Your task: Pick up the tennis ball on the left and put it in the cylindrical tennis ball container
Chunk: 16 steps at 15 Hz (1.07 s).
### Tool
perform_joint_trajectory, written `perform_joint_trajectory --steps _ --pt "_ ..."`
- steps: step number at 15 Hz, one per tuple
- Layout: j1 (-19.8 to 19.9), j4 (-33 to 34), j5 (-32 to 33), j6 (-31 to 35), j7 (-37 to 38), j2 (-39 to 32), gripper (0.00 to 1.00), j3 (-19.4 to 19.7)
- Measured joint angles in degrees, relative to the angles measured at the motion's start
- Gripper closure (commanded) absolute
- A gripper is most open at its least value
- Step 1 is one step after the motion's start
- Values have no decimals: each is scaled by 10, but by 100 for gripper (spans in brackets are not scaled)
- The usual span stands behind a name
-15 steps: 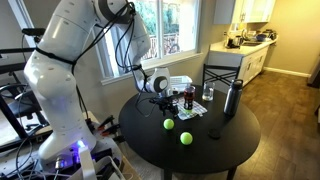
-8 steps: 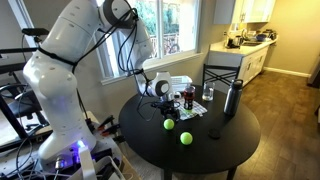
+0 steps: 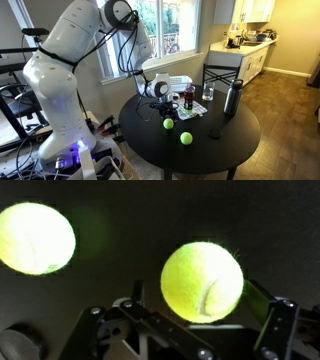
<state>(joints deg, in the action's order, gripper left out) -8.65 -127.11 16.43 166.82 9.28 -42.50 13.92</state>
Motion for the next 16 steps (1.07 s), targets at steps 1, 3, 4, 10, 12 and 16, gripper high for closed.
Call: perform_joint_trajectory --steps 1,3,4,10,12,16 --pt "0 0 -3 -2 0 0 26 0" --pt "0 0 -6 -2 0 -1 39 -1" --pt "0 0 -8 -2 0 -1 46 -1" --pt "0 6 -18 1 0 -1 58 -2" --pt "0 13 -28 5 0 0 58 -2" --pt "3 34 -57 16 0 14 58 -3"
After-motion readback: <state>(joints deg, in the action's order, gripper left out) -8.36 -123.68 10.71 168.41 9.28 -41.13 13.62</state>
